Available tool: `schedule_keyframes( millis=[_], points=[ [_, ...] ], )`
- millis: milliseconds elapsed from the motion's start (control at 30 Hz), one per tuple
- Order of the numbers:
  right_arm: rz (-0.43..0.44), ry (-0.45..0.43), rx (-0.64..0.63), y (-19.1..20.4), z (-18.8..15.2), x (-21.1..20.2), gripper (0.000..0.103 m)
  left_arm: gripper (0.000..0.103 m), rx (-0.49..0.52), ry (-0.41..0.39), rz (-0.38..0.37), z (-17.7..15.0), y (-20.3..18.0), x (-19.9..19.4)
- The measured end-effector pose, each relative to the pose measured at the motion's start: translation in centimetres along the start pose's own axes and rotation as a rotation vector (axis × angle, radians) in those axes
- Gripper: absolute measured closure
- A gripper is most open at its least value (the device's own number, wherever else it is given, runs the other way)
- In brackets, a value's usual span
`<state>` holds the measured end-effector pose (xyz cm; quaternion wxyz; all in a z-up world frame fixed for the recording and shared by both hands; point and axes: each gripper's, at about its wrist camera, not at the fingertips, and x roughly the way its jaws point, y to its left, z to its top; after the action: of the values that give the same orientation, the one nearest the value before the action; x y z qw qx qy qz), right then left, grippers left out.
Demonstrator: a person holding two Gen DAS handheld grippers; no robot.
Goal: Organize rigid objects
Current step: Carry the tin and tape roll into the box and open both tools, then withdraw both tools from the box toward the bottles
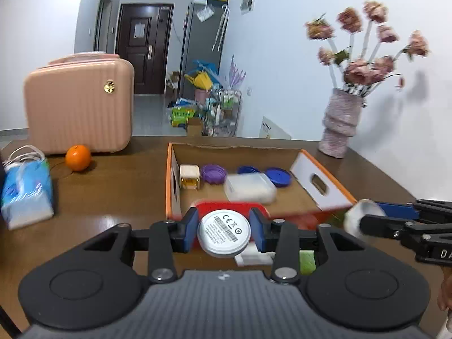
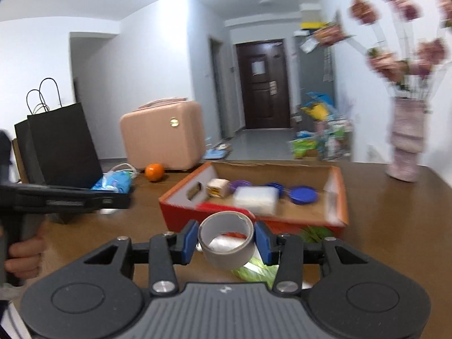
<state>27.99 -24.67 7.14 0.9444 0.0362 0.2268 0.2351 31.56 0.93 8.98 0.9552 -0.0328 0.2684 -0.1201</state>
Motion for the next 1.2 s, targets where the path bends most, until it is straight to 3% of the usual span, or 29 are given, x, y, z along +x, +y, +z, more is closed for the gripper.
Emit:
schedule_keyframes(
  millis=[167, 300, 533, 600, 767, 967, 1100, 1200],
  points=[
    [0.115, 0.1, 0.025, -2.0, 6.0, 11.8, 0.06, 0.063, -0.001, 0.066, 0.008, 4.2, 2.4, 8.9],
    [0.161, 0.195, 0.124, -4.2, 9.0, 20.6, 0.06, 0.063, 0.032, 0.111, 0.042, 5.2, 3.8, 14.2],
    [0.108, 0.313, 0.141, -5.0, 8.3, 29.0, 0.06, 0.063, 0.094, 0.13, -0.005, 4.6, 5.0, 18.1],
    [0.082, 0.337, 0.146, -5.2, 7.9, 30.2, 0.057, 0.057, 0.087, 0.126, -0.006, 4.2, 5.2, 18.4],
    [0.063, 0.327, 0.158, -5.5, 7.8, 30.1, 0.047, 0.057, 0.102, 0.115, -0.007, 4.3, 4.9, 18.2],
    [0.019, 0.267, 0.133, -6.3, 9.8, 25.2, 0.042, 0.054, 0.072, 0.093, 0.023, 5.6, 4.5, 15.2],
    [-0.008, 0.219, 0.091, -6.7, 10.8, 19.4, 0.034, 0.035, 0.072, 0.008, 0.075, 5.9, 3.9, 10.4],
    [-0.057, 0.18, 0.075, -7.4, 11.0, 13.6, 0.03, 0.029, 0.054, -0.022, 0.108, 6.2, 3.8, 6.6]
  ],
)
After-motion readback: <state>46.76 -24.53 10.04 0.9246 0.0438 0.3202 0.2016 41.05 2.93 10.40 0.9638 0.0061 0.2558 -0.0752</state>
